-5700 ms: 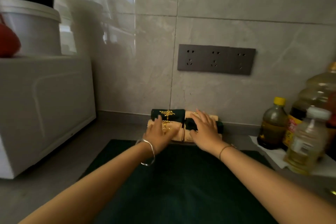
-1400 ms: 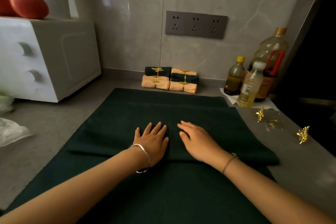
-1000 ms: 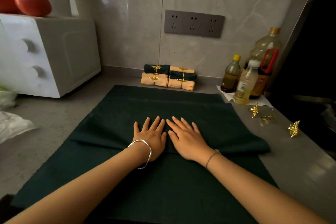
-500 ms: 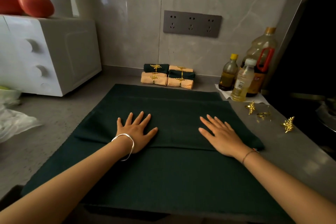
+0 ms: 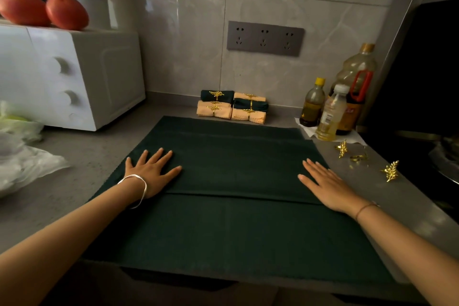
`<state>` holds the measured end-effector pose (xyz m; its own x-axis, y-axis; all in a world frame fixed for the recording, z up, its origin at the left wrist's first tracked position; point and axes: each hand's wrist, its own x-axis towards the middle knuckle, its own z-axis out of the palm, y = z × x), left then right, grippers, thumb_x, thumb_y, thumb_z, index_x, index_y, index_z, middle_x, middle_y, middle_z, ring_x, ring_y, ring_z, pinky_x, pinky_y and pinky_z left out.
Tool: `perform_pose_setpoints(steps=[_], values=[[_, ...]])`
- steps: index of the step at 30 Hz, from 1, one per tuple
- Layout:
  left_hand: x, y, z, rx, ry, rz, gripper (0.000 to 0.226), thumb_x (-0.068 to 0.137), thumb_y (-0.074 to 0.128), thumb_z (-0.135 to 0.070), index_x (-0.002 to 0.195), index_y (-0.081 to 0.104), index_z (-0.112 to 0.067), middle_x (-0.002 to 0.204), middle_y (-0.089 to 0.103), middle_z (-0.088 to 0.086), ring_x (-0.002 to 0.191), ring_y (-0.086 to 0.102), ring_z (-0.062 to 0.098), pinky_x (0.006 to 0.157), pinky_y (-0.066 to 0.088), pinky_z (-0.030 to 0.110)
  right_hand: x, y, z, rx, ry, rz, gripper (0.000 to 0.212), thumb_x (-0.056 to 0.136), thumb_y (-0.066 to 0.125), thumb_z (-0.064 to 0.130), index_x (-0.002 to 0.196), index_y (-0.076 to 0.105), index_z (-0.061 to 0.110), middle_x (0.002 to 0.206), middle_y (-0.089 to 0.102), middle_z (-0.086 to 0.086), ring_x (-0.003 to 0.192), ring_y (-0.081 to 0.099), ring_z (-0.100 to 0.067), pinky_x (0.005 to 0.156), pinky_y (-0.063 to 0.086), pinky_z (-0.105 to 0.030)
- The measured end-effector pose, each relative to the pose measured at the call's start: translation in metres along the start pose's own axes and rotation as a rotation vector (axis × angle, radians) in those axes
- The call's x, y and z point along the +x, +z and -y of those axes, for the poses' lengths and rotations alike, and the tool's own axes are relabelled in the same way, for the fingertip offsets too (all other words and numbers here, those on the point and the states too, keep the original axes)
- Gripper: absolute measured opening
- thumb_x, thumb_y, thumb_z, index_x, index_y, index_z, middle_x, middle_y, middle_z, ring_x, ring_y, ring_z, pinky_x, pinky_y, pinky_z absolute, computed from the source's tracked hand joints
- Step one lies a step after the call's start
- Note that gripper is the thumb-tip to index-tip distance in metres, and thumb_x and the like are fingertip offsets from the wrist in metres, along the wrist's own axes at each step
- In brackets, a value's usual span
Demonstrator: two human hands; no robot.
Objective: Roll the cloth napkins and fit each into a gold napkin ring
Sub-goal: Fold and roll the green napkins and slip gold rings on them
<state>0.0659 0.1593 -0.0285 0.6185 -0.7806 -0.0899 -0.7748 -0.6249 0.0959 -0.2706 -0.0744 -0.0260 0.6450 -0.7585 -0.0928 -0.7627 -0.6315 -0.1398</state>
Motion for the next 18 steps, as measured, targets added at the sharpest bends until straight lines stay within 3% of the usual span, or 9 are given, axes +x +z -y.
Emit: perform_pose_setpoints(steps=[4, 7, 9, 11, 13, 18], values=[[-0.006, -0.012, -0.007, -0.03, 0.071, 0.0, 0.075, 0.084, 0.012, -0.071, 0.148, -0.001, -0.034, 0.158, -0.004, -0.005, 0.145, -0.008, 0.024, 0.115, -0.007, 0.051, -0.006, -0.01, 0.01, 0.05, -0.051, -0.01, 0.072, 0.089, 0.015, 0.063, 0.15, 0.0, 0.028, 0.158, -0.006, 0.01, 0.143, -0.007, -0.005, 0.115, -0.005, -0.028], [-0.017, -0.025, -0.022, -0.067, 0.288, 0.059, 0.112, 0.052, -0.004, -0.095, 0.148, -0.002, -0.037, 0.157, -0.004, -0.011, 0.145, -0.006, 0.02, 0.117, -0.003, 0.048, -0.02, -0.025, 0.029, 0.083, -0.215, -0.014, 0.078, 0.082, 0.026, 0.07, 0.149, 0.006, 0.035, 0.156, 0.0, 0.017, 0.14, -0.002, 0.001, 0.112, 0.002, -0.024], [-0.024, -0.028, -0.032, -0.067, 0.374, 0.149, 0.125, 0.038, -0.003, -0.1, 0.147, -0.002, -0.038, 0.156, -0.003, -0.014, 0.145, -0.003, 0.018, 0.117, 0.001, 0.047, -0.032, -0.031, 0.043, -0.011, -0.314, 0.047, 0.077, 0.085, 0.039, 0.066, 0.149, 0.005, 0.038, 0.154, 0.001, 0.021, 0.141, 0.003, 0.001, 0.112, 0.009, -0.023], [-0.028, -0.023, -0.038, -0.017, 0.441, 0.177, 0.104, 0.062, 0.016, -0.092, 0.148, -0.002, -0.037, 0.156, -0.003, -0.014, 0.145, -0.002, 0.016, 0.117, 0.003, 0.046, -0.039, -0.032, 0.054, -0.106, -0.367, 0.069, 0.075, 0.09, 0.049, 0.052, 0.149, 0.004, 0.039, 0.154, 0.003, 0.022, 0.142, 0.007, 0.0, 0.112, 0.012, -0.022], [-0.032, -0.018, -0.041, 0.019, 0.474, 0.173, 0.079, 0.086, 0.037, -0.066, 0.148, -0.002, -0.036, 0.157, -0.002, -0.013, 0.145, -0.002, 0.016, 0.118, 0.002, 0.045, -0.041, -0.031, 0.061, -0.145, -0.38, 0.063, 0.072, 0.092, 0.049, 0.039, 0.149, 0.005, 0.038, 0.155, 0.007, 0.019, 0.142, 0.01, -0.001, 0.114, 0.013, -0.023], [-0.031, -0.014, -0.043, 0.011, 0.46, 0.173, 0.066, 0.095, 0.04, -0.045, 0.149, 0.003, -0.034, 0.157, 0.003, -0.013, 0.145, 0.001, 0.015, 0.119, 0.006, 0.044, -0.04, -0.028, 0.062, -0.165, -0.354, 0.063, 0.063, 0.095, 0.044, 0.028, 0.149, 0.011, 0.035, 0.155, 0.013, 0.017, 0.142, 0.015, -0.002, 0.116, 0.016, -0.025]])
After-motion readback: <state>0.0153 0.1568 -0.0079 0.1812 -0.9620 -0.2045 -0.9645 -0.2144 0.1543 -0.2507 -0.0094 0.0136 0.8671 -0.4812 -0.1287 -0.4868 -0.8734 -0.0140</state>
